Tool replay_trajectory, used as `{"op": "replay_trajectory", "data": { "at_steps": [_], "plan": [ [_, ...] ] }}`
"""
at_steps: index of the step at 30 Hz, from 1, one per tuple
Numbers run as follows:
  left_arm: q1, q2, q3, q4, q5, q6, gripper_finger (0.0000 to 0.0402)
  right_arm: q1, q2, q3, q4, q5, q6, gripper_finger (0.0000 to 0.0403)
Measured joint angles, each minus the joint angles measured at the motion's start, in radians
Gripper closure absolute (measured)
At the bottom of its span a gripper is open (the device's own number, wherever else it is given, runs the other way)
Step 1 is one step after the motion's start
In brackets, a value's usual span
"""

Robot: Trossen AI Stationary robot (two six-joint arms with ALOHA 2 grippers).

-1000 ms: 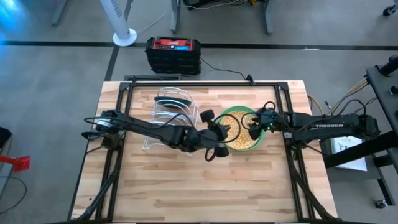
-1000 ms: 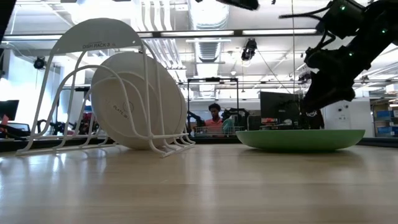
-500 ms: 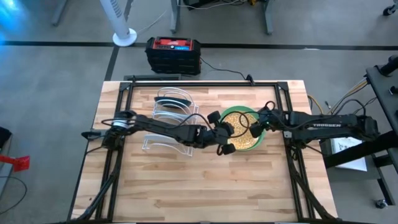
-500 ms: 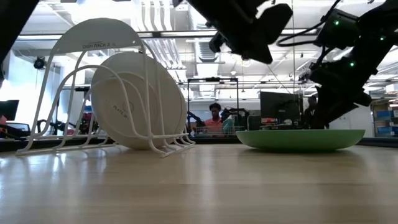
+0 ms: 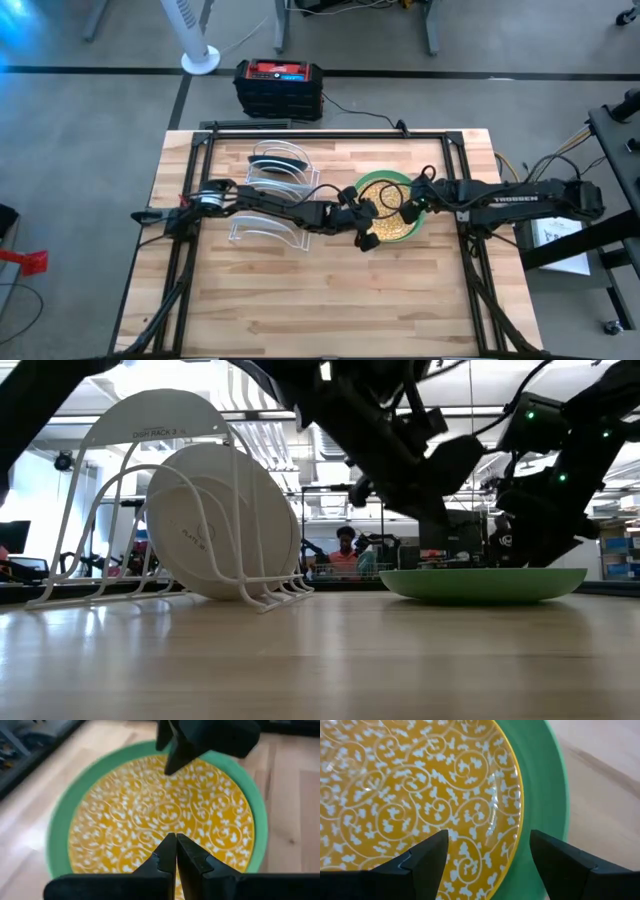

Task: Sort dishes
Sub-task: Put the yellow pattern plate in the dish rack

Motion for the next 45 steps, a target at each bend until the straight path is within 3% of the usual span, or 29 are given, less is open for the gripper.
{"op": "replay_trajectory", "data": {
  "at_steps": [9,23,45],
  "plan": [
    [0.033,0.041,0.0,-0.013,0.057,-0.021,0.0401,0.0,0.068,0.0,0.019,-0.001,0.022,0.0132],
    [0.051,0.1,-0.002,-0.057,0.135,-0.106,0.0401,-0.005,0.119,-0.053,0.174,-0.09,0.023,0.013],
    [0.06,0.123,-0.001,-0.003,0.167,-0.095,0.0401,-0.021,0.038,-0.062,0.245,-0.169,0.053,0.0147]
  ]
}}
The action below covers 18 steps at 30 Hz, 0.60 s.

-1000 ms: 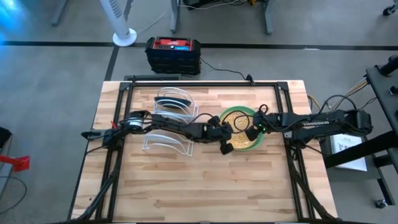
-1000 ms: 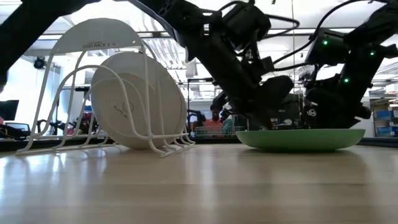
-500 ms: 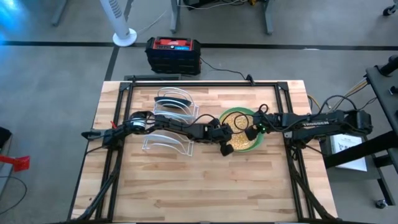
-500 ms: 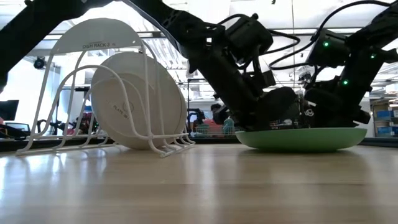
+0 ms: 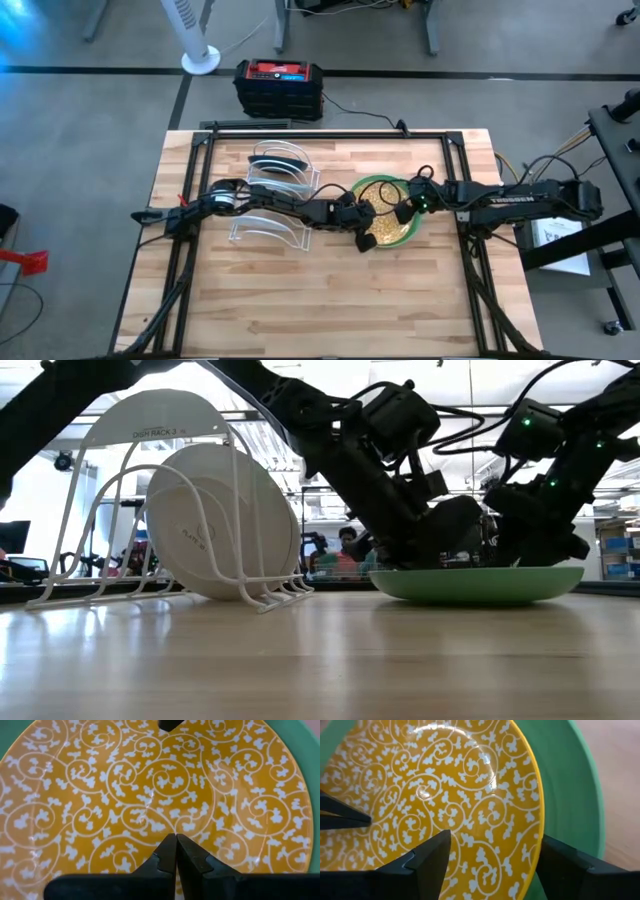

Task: Sort dishes
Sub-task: Put the yellow pattern plate in the dish rack

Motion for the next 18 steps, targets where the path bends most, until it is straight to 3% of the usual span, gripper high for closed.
{"op": "replay_trajectory", "data": {
  "at_steps": [8,18],
  "plan": [
    [0.004,0.003,-0.002,0.039,-0.006,0.016,0.0401,-0.012,-0.001,-0.002,-0.014,-0.002,-0.001,0.0205],
    [0.005,0.003,-0.002,0.046,-0.014,0.016,0.0401,-0.012,-0.006,0.001,-0.045,0.071,0.01,0.0353]
  ]
}}
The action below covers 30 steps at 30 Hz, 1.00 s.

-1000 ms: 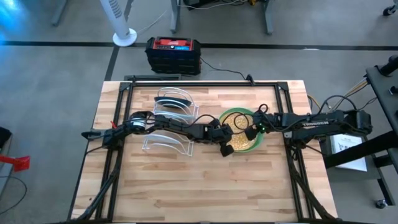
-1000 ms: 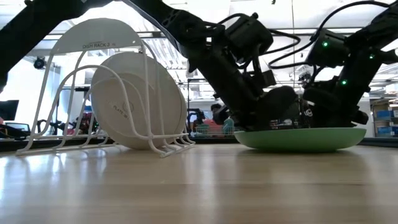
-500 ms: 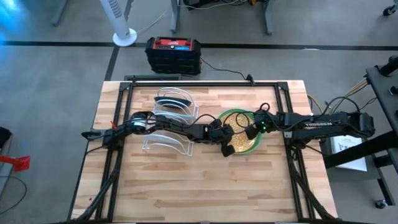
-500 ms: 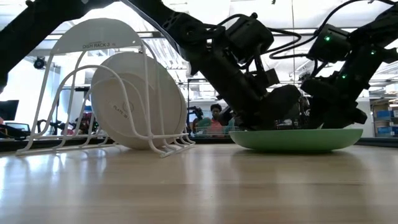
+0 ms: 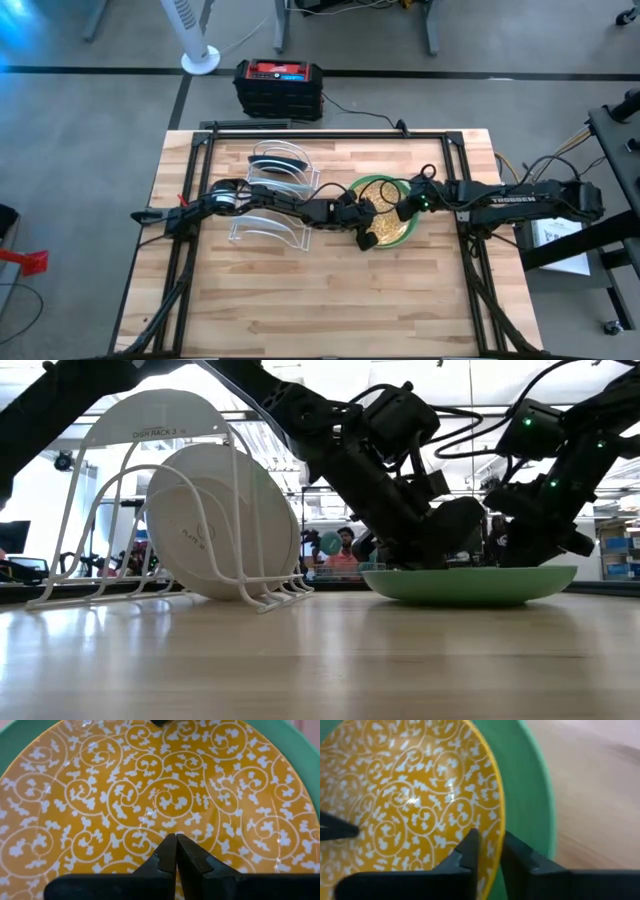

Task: Sort dishes
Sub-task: Put the yellow pattern plate in the dish rack

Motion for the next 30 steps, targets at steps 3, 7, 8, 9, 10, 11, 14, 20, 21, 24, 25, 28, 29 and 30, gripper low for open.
{"op": "replay_trajectory", "data": {
  "at_steps": [3,7,8,9,10,11,14,20,21,24,25,28,29,30],
  "plan": [
    [0.001,0.001,0.0,0.005,0.0,0.0,0.0401,0.0,0.002,-0.002,-0.015,0.018,-0.008,0.0387],
    [0.002,0.001,-0.001,0.019,-0.004,0.002,0.0401,0.001,0.0,0.0,-0.012,0.022,-0.031,0.0401],
    [0.002,0.001,-0.001,0.031,-0.004,0.003,0.0401,0.001,0.0,0.0,-0.012,0.022,-0.037,0.0402],
    [0.003,0.002,-0.001,0.04,-0.004,0.003,0.0401,0.001,-0.002,0.0,-0.012,0.021,-0.039,0.0403],
    [0.003,0.002,-0.002,0.048,-0.005,0.003,0.0401,0.001,-0.005,0.0,-0.012,0.02,-0.043,0.0402],
    [0.003,0.002,-0.002,0.057,-0.004,0.003,0.0401,0.001,-0.008,0.0,-0.013,0.02,-0.046,0.0402],
    [0.003,0.002,-0.002,0.065,-0.004,0.004,0.0401,0.001,-0.018,0.0,-0.02,0.016,-0.05,0.0402],
    [0.002,-0.014,0.027,-0.076,-0.003,0.012,0.0401,0.001,-0.032,-0.001,-0.056,-0.004,-0.04,0.0402],
    [0.002,-0.017,0.05,-0.149,-0.002,0.012,0.0401,0.002,-0.033,-0.001,-0.065,-0.006,-0.035,0.0402],
    [0.002,-0.019,0.122,-0.342,-0.002,0.012,0.0401,0.001,-0.032,-0.001,-0.074,-0.014,-0.026,0.0402],
    [0.002,-0.017,0.137,-0.386,-0.003,0.012,0.0401,0.001,-0.032,-0.001,-0.075,-0.014,-0.023,0.0402],
    [0.001,-0.008,0.156,-0.427,-0.002,0.012,0.0401,0.001,-0.033,0.0,-0.074,-0.013,-0.006,0.0402],
    [0.001,-0.008,0.157,-0.433,-0.002,0.012,0.0401,0.001,-0.033,0.0,-0.075,-0.013,-0.003,0.0402],
    [0.001,-0.008,0.157,-0.431,-0.002,0.012,0.0401,0.001,-0.033,0.0,-0.076,-0.013,0.002,0.0402]
  ]
}}
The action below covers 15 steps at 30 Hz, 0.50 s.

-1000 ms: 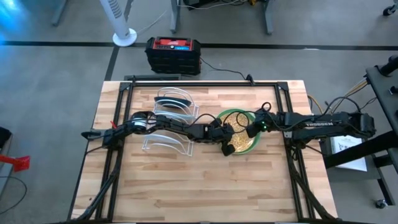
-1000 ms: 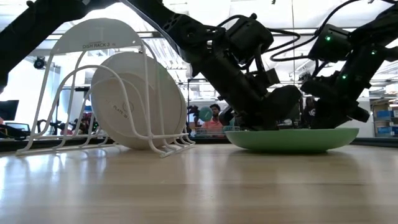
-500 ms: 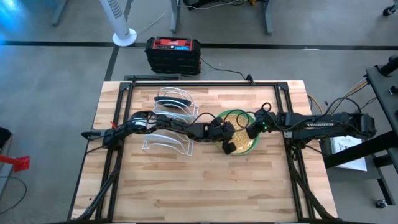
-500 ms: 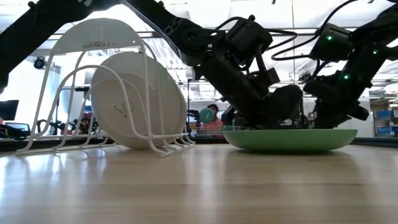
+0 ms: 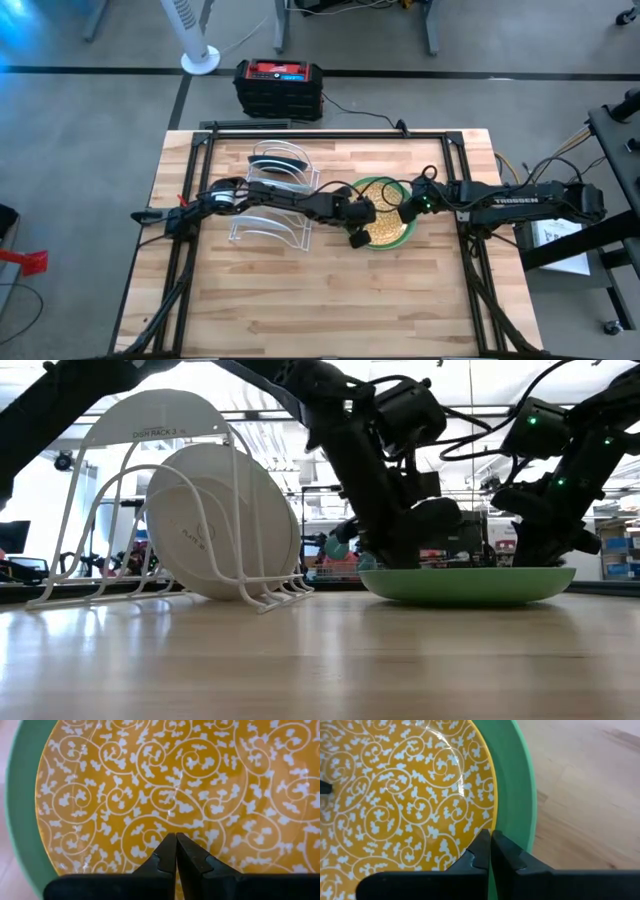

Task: Sort dishes
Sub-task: Put the yellow pattern plate in the dish rack

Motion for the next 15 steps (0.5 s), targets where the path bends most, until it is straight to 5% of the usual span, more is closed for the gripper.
{"op": "replay_trajectory", "data": {
  "at_steps": [15],
  "plan": [
    [0.007,0.002,-0.089,0.142,0.003,-0.032,0.0402,-0.001,-0.02,-0.002,-0.019,-0.09,0.102,0.0268]
  ]
}}
